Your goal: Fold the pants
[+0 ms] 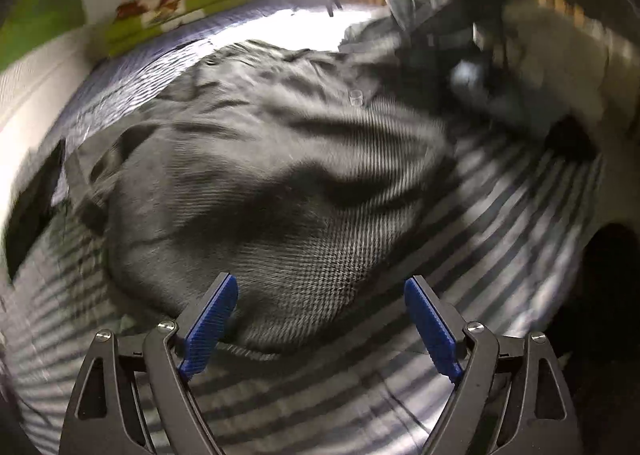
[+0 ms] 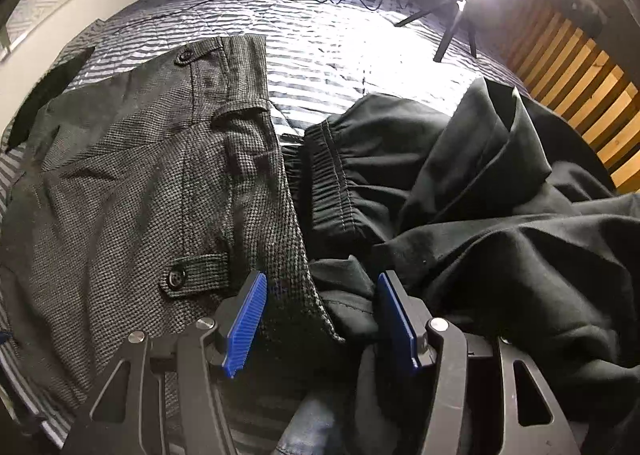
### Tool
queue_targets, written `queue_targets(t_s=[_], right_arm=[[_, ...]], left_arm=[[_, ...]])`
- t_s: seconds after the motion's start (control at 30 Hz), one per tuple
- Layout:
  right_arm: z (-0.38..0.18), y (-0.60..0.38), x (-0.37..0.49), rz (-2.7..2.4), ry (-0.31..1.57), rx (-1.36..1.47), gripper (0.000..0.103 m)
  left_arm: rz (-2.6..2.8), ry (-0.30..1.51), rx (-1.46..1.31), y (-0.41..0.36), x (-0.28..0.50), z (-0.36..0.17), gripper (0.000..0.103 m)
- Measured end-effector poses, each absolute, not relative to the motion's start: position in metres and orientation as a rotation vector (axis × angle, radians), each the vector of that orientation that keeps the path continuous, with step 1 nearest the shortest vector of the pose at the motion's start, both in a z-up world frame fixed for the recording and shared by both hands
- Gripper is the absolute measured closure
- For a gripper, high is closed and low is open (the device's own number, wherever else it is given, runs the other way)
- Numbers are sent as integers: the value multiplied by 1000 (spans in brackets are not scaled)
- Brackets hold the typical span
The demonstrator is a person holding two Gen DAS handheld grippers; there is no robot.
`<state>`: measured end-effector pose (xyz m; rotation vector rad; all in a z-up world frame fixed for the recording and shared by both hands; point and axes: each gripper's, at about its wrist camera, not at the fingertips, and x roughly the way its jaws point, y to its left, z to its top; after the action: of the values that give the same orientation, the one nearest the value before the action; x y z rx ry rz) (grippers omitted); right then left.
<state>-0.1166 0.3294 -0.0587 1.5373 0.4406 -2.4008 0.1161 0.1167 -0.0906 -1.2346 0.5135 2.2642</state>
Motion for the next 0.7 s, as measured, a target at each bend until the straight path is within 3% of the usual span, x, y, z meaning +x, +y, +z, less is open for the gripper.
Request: queue_targets(t_s=[0.07,0.1,0.13,0.17,0.2,0.3,0.7], right_arm=[[-59,331,-115,-2427,433,1530,67],[-60,332,-115,-2431,430,1533,73],[-59,332,-114,-2426,411,1535,82],[-58,331,-113,-2423,398,1530,86],[-55,330,-110,-2427,389,1515,87],[-45,328,-105,-2443,342,1479,92],[47,341,-100,-2485,-166,1240,96]], left_arm=[[2282,599,-1241,125,113,-106,15],[2292,617,-1243,126,112,-110,21],[2310,633,-1249,125,110,-114,30],[2332,627,-1272,121,106,-116,55],[2332,602,-1293,117,102,-117,73],[2367,411,-1323,95,91,-102,89],[2702,93,-1044,-4,75,44,92]])
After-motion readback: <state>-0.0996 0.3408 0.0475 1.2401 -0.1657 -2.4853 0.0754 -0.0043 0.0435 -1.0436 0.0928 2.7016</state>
